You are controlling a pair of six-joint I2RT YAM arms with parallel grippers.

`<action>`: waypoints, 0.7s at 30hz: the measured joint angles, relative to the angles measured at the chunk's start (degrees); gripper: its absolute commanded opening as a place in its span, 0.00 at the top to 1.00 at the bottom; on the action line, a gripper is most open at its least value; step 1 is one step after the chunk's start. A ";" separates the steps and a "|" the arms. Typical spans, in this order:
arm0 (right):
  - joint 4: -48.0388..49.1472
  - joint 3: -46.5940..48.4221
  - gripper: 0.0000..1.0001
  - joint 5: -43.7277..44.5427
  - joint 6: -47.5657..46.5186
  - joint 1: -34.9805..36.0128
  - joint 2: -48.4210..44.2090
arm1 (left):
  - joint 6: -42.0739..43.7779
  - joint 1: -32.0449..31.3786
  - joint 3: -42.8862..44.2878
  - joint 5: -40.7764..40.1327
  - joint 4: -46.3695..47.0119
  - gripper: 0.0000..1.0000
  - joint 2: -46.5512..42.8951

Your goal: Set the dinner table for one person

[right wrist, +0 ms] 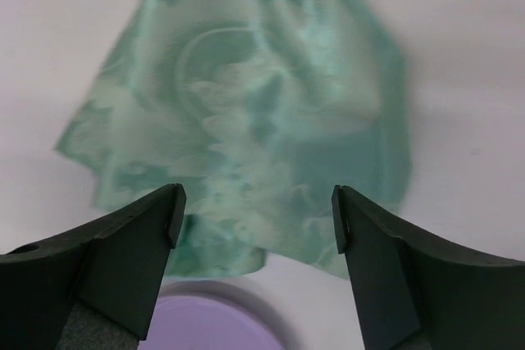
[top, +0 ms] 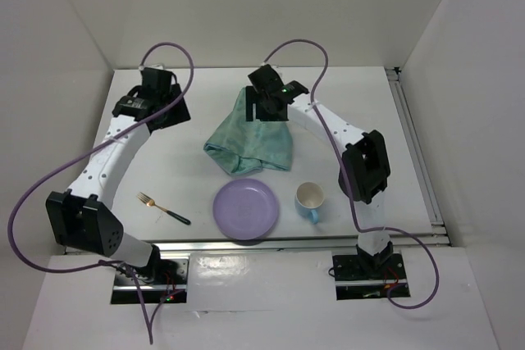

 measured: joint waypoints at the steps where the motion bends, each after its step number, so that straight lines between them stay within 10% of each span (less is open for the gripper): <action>1: 0.39 0.79 0.24 -1.27 -0.39 0.63 0.20 | -0.76 1.46 0.00 0.17 -0.44 0.25 -0.50; 15: 4.17 17.92 0.17 -14.10 -3.41 6.38 18.27 | -3.52 10.80 -1.36 6.91 -5.29 0.21 -1.09; 21: 3.50 19.76 0.47 -10.36 -2.49 8.79 23.30 | -3.43 11.37 -2.25 7.76 -5.46 0.21 -1.09</action>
